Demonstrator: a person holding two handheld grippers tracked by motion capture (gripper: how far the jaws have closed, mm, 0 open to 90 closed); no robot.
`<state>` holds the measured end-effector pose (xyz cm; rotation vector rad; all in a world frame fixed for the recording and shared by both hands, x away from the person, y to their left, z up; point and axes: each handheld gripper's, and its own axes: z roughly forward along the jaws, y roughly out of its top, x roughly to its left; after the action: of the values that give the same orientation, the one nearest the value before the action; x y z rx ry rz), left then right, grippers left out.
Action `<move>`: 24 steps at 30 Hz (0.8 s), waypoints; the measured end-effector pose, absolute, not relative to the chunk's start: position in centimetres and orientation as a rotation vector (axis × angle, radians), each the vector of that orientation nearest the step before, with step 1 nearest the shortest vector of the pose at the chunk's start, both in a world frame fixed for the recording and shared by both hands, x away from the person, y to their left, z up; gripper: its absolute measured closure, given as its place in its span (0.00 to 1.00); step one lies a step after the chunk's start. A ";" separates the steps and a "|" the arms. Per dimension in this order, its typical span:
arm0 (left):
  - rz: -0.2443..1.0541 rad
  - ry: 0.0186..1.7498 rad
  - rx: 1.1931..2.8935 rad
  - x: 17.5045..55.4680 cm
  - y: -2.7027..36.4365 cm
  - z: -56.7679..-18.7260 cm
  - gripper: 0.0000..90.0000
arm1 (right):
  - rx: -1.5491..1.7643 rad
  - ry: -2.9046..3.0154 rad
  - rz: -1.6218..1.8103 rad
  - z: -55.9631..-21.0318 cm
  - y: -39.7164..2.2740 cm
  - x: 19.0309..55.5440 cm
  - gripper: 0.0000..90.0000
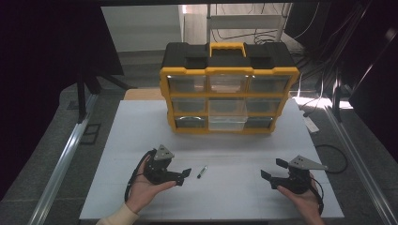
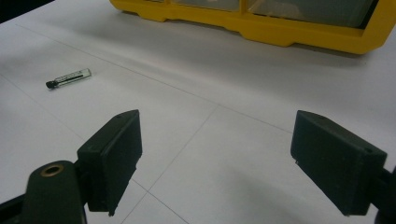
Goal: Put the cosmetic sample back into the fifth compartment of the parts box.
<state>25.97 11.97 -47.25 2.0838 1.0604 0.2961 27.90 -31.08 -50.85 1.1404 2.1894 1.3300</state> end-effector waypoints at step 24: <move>0.236 1.039 2.163 27.5 8.9 -47.9 0.13 | 1.142 2.188 1.316 -50.9 -31.2 27.8 0.19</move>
<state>27.48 8.95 -47.94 2.1630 1.0393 0.2356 27.77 -31.24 -50.91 1.1418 2.1878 1.3155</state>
